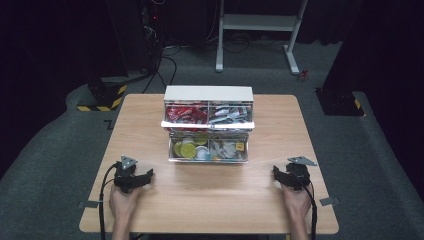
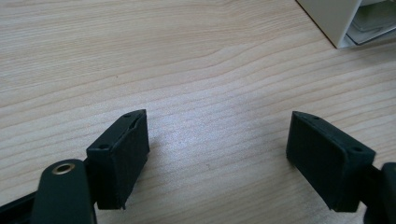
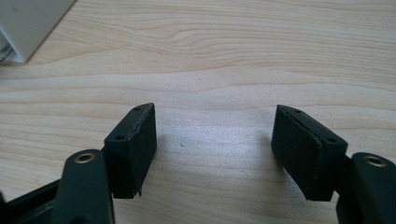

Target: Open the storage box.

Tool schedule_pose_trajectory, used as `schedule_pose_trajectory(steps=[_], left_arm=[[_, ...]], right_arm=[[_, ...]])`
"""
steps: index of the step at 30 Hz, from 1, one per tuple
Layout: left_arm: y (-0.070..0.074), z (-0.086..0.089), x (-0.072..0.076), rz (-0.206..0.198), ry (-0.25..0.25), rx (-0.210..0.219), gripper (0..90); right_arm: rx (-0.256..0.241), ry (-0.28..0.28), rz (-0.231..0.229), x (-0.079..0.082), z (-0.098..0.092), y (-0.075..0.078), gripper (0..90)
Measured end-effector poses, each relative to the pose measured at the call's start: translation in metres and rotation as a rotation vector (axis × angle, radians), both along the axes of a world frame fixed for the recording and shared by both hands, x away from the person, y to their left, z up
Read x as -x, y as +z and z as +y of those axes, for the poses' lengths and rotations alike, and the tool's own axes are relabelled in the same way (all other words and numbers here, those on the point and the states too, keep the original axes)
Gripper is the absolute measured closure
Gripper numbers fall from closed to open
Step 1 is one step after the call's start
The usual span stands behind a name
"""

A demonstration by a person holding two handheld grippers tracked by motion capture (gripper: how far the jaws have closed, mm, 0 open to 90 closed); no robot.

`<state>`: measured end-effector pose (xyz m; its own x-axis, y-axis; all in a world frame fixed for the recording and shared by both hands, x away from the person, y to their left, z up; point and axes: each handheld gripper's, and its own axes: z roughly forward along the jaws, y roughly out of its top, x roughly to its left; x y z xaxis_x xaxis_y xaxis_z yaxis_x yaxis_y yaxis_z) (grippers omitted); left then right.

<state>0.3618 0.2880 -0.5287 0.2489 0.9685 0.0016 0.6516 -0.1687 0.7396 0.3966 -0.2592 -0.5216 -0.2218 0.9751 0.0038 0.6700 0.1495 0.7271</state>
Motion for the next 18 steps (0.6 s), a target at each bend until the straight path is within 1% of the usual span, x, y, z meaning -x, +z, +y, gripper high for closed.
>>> schedule_pose_trajectory(steps=[3,6,9,10,14,15,16,17,18], left_arm=[[-0.0001,-0.0001,0.0000,0.000,0.001,0.000,21.5],[-0.0002,-0.0002,-0.0002,-0.001,-0.002,0.000,20.9],[-0.0002,-0.0002,-0.0002,0.000,-0.003,0.000,20.7],[-0.0002,-0.0002,-0.0003,0.001,-0.005,-0.001,20.2],[-0.0002,-0.0004,-0.0003,0.002,-0.005,-0.001,19.7],[-0.0002,-0.0004,-0.0003,0.001,-0.005,-0.001,19.7],[-0.0002,-0.0004,-0.0003,0.001,-0.005,-0.001,19.7],[-0.0002,-0.0004,-0.0003,0.002,-0.006,-0.001,19.6],[-0.0002,-0.0004,-0.0003,0.002,-0.006,-0.001,19.6]], right_arm=[[-0.019,0.005,-0.001,0.0008,0.0005,0.0010,33.7],[-0.023,0.012,-0.020,0.0027,0.0011,0.0027,35.6],[-0.037,0.019,-0.014,0.0038,0.0022,0.0031,36.8],[-0.038,0.032,-0.015,0.0046,0.0034,0.0035,37.2],[-0.049,0.038,-0.019,0.0064,0.0057,0.0050,36.9],[-0.047,0.044,-0.039,0.0074,0.0062,0.0063,36.4],[-0.047,0.044,-0.039,0.0074,0.0062,0.0063,36.4],[-0.068,0.038,-0.040,0.0087,0.0070,0.0074,36.3],[-0.074,0.040,-0.044,0.0089,0.0072,0.0077,36.3]])
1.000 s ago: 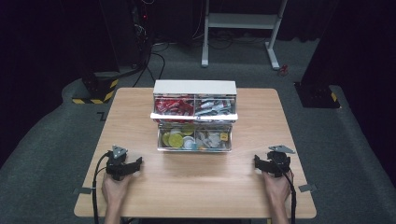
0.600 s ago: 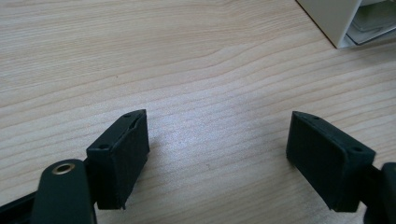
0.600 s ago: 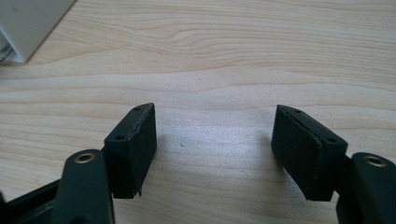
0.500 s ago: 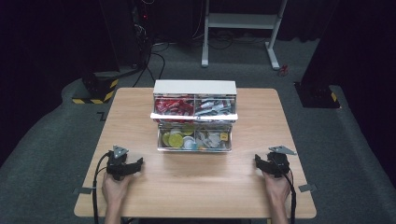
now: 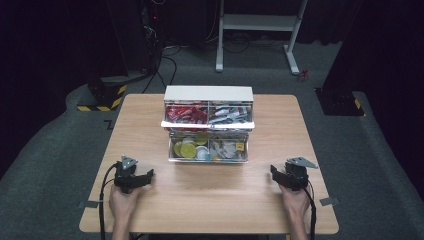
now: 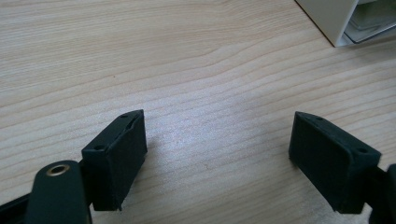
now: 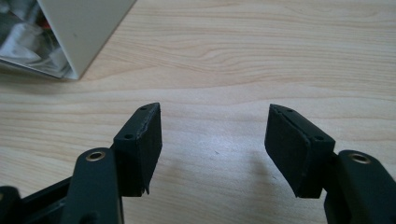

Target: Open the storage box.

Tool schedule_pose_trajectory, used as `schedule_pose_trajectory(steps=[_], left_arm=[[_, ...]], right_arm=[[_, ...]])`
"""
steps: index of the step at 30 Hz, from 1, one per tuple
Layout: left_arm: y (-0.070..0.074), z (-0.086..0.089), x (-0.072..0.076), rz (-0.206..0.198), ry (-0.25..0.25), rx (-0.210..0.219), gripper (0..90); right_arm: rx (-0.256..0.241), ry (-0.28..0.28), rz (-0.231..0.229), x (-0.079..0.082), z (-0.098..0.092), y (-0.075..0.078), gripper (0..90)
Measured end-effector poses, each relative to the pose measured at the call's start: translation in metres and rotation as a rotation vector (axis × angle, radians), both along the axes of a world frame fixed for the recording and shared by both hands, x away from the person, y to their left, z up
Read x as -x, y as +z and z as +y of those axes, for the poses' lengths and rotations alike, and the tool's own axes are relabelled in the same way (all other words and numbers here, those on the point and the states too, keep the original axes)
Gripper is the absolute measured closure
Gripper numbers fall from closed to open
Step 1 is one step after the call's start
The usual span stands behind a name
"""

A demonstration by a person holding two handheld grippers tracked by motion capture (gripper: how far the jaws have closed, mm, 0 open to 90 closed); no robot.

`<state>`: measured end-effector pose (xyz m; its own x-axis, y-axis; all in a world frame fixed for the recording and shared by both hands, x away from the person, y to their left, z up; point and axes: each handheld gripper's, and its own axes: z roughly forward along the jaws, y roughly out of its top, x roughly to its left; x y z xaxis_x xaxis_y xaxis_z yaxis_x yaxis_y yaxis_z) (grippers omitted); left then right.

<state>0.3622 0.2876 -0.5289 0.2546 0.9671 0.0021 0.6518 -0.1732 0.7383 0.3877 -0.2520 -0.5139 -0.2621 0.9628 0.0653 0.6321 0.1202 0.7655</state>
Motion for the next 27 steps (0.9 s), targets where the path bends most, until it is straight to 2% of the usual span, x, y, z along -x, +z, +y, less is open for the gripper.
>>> schedule_pose_trajectory(steps=[9,13,15,18,23,25,27], left_arm=[[0.0000,0.0000,0.0000,0.000,0.000,0.000,19.6],[0.0001,0.0002,0.0001,0.002,-0.002,-0.003,19.6],[0.0002,0.0002,0.0001,0.002,-0.002,-0.003,19.6],[0.0002,0.0002,0.0001,0.002,-0.002,-0.003,19.6],[0.0002,0.0003,0.0001,0.002,-0.003,-0.004,19.6],[0.0001,0.0003,0.0001,0.002,-0.002,-0.003,19.6],[0.0001,0.0003,0.0001,0.002,-0.002,-0.003,19.6]], right_arm=[[-0.046,0.005,-0.017,0.0018,0.0032,0.0027,34.7],[-0.087,0.027,-0.020,0.0019,0.0047,0.0040,32.8],[-0.092,0.033,-0.024,0.0019,0.0040,0.0044,32.4],[-0.137,0.025,-0.006,0.0023,0.0014,0.0054,28.9],[-0.138,0.031,-0.010,0.0022,0.0018,0.0058,27.1],[-0.111,0.040,-0.020,0.0031,0.0039,0.0067,25.9],[-0.106,0.061,-0.014,0.0035,0.0041,0.0071,27.4]])
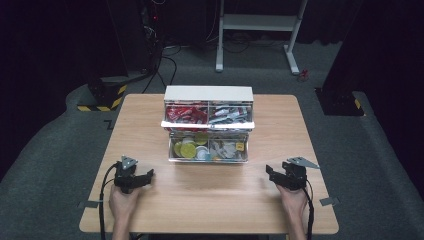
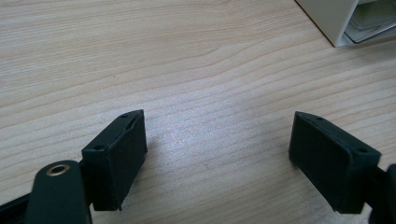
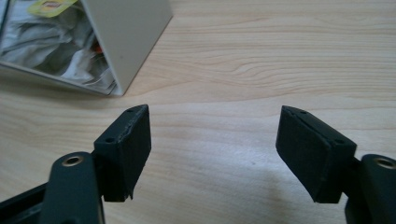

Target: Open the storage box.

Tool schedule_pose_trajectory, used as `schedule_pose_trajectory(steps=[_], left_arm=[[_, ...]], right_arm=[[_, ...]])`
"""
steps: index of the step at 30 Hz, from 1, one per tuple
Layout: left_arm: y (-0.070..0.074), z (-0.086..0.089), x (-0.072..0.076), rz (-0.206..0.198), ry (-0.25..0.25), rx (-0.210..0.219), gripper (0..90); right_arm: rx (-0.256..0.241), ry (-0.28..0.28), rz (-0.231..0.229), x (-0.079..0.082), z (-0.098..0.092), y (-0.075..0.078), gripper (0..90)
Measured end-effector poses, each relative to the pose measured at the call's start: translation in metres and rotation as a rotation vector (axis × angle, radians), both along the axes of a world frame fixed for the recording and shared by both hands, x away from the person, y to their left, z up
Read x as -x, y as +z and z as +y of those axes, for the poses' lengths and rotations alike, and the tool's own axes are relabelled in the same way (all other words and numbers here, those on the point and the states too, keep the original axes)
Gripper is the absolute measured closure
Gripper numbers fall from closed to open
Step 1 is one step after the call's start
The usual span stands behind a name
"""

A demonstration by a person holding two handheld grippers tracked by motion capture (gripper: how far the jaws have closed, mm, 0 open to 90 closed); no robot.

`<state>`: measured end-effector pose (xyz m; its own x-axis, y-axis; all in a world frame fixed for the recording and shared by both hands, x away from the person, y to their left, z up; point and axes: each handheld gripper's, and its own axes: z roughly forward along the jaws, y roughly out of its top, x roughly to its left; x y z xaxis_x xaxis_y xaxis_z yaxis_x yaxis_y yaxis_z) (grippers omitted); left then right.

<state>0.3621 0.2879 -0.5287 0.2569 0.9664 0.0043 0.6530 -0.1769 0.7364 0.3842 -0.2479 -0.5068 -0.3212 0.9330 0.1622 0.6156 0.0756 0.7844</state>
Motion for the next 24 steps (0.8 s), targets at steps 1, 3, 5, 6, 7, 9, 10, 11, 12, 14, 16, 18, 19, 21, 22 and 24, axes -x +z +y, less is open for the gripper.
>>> schedule_pose_trajectory(steps=[1,3,5,6,7,9,10,11,12,14,16,18,19,21,22,24], left_arm=[[0.000,0.000,0.000,0.000,0.000,0.000,19.6],[0.000,0.000,0.000,0.000,0.000,0.000,19.7],[0.000,0.000,0.000,0.000,0.000,0.001,19.7],[0.000,0.000,0.000,0.000,0.000,0.000,19.7],[0.000,0.000,0.000,0.000,0.000,0.000,19.7],[0.000,0.000,0.000,-0.002,0.003,0.004,19.7],[0.000,0.000,0.000,-0.002,0.003,0.004,19.7],[0.000,0.000,0.000,-0.002,0.003,0.004,19.8],[0.000,0.000,0.000,-0.002,0.003,0.004,19.8],[0.000,0.000,0.000,-0.003,0.002,0.004,19.8],[0.000,0.000,0.000,-0.002,0.002,0.005,19.9],[0.000,0.000,0.000,-0.002,0.002,0.006,20.2],[0.000,0.000,0.000,-0.002,0.002,0.006,20.2],[0.000,0.000,0.000,-0.002,0.002,0.007,20.2],[0.000,0.000,0.000,-0.002,0.002,0.007,20.2],[0.000,0.000,0.000,-0.003,0.003,0.008,20.2]], right_arm=[[-0.001,0.007,0.007,0.001,0.001,0.001,29.1],[0.008,0.024,0.009,0.002,0.002,0.002,29.9],[0.025,0.035,0.006,0.003,0.005,0.004,30.0],[0.028,0.037,0.001,0.003,0.005,0.005,30.1],[0.028,0.037,0.001,0.003,0.005,0.005,30.1],[0.021,0.044,-0.004,0.003,0.007,0.007,31.1],[0.022,0.050,-0.008,0.004,0.008,0.008,31.5],[0.035,0.058,-0.016,0.004,0.012,0.010,32.1],[0.032,0.061,-0.017,0.004,0.014,0.011,32.5],[0.038,0.073,-0.018,0.003,0.017,0.013,33.8],[0.041,0.073,-0.023,0.004,0.018,0.015,34.2],[0.030,0.076,-0.036,0.006,0.020,0.019,35.7],[0.032,0.081,-0.039,0.006,0.020,0.019,36.0],[0.033,0.086,-0.042,0.006,0.021,0.022,36.9],[0.023,0.086,-0.041,0.007,0.022,0.024,37.4],[0.025,0.099,-0.054,0.008,0.023,0.028,38.5]])
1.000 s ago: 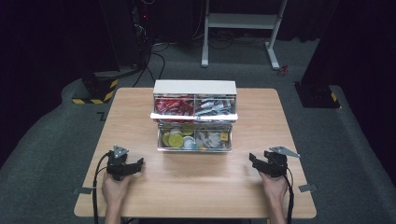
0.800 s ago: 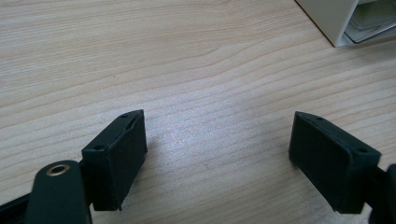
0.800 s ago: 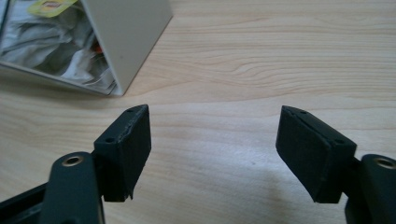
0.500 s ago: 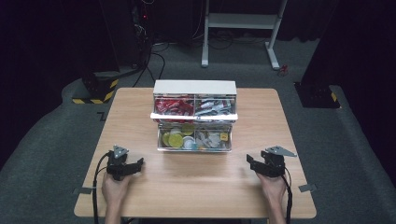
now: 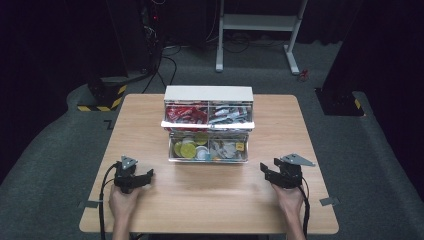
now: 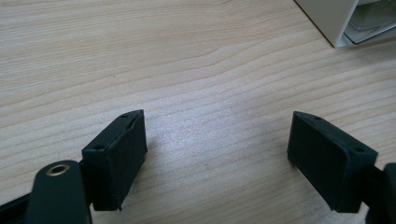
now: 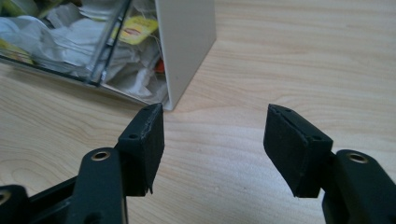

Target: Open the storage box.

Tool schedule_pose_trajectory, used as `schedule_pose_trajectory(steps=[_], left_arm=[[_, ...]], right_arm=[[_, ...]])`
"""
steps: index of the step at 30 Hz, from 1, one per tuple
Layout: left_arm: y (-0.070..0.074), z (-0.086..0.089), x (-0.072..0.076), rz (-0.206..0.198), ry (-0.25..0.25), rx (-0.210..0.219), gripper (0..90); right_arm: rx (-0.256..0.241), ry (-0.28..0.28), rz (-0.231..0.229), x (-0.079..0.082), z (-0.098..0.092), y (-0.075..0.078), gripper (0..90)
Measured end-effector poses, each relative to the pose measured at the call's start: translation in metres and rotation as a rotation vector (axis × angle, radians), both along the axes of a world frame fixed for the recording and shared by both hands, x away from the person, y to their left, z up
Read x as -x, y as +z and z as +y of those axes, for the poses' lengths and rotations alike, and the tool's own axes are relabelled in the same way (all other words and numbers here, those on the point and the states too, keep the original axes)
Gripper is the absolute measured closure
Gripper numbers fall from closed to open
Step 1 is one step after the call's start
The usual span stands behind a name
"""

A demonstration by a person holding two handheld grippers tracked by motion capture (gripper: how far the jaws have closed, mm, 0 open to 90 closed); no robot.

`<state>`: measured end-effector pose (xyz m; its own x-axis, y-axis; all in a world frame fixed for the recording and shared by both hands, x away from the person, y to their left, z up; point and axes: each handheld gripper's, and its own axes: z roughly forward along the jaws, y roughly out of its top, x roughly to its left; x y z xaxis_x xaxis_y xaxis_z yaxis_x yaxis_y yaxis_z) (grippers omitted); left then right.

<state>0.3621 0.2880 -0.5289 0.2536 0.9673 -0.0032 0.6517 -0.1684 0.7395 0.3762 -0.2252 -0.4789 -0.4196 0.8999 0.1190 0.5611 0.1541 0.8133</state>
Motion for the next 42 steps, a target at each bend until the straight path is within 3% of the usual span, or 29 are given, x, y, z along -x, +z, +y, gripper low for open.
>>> schedule_pose_trajectory(steps=[6,17,32,42], left_arm=[[0.000,0.000,0.000,0.001,0.001,-0.001,20.5],[0.000,0.001,0.000,0.001,-0.001,-0.004,20.9],[0.000,0.001,-0.001,-0.001,0.000,-0.003,21.4],[0.000,0.001,-0.001,0.001,-0.002,-0.003,21.4]], right_arm=[[-0.027,0.044,-0.009,-0.001,0.002,0.004,43.3],[-0.071,0.067,-0.030,0.004,0.002,0.012,50.3],[-0.076,0.150,-0.106,0.006,0.018,0.041,58.6],[-0.064,0.213,-0.126,0.004,0.031,0.055,62.1]])
